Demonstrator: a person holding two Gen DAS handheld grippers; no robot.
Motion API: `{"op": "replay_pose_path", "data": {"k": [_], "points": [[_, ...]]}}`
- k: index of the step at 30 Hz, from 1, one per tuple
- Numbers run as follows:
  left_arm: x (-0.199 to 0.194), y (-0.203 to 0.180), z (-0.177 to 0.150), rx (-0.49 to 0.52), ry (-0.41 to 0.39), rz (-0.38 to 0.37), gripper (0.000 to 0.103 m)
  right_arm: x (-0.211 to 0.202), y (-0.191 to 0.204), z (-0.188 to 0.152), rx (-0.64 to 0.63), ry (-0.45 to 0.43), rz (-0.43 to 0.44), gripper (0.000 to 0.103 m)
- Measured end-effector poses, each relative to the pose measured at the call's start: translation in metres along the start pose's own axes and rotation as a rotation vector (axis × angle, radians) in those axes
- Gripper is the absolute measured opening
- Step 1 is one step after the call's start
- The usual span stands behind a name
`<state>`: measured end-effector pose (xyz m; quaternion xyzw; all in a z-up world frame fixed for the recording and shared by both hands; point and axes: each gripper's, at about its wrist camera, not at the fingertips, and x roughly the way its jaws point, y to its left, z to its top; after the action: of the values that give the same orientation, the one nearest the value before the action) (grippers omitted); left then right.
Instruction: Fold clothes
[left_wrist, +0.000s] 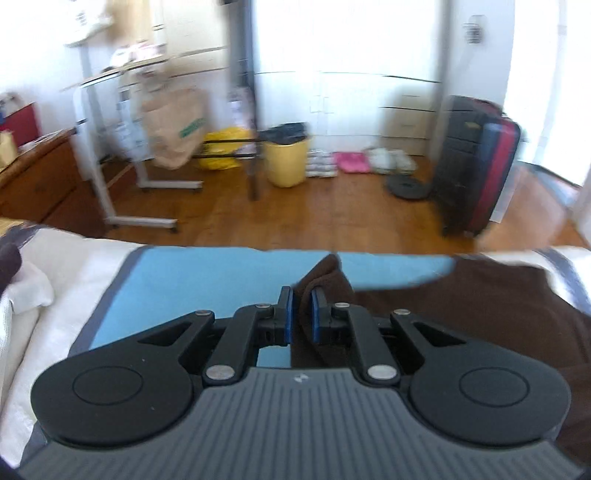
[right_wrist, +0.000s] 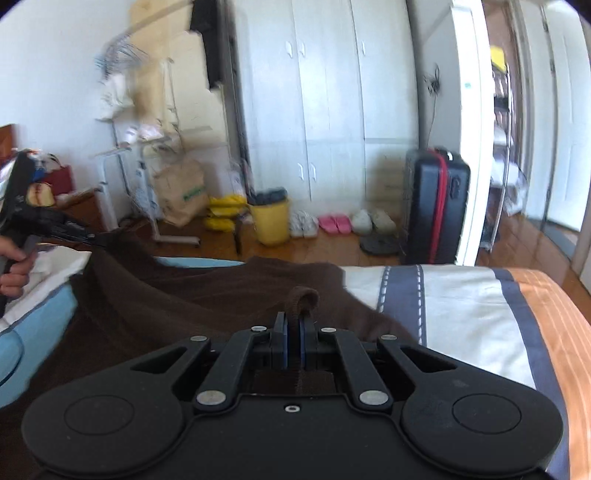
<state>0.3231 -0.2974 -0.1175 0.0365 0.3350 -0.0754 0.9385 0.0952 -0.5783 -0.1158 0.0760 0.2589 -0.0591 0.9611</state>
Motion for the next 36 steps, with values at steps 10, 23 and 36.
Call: {"op": "replay_pose_path", "data": {"k": [10,23,36], "points": [[-0.028,0.042,-0.048,0.012,0.170,-0.063,0.068,-0.004,-0.020,-0.013,0.229,0.165,-0.051,0.029],[-0.117,0.086,-0.164,0.008,0.421,-0.163,0.068,-0.162,0.034,-0.127,0.313,0.363,0.124,0.050],[-0.181,0.059,-0.217,0.146,0.403,-0.180,0.070,-0.201,0.106,-0.164,0.294,0.395,0.189,0.059]]}}
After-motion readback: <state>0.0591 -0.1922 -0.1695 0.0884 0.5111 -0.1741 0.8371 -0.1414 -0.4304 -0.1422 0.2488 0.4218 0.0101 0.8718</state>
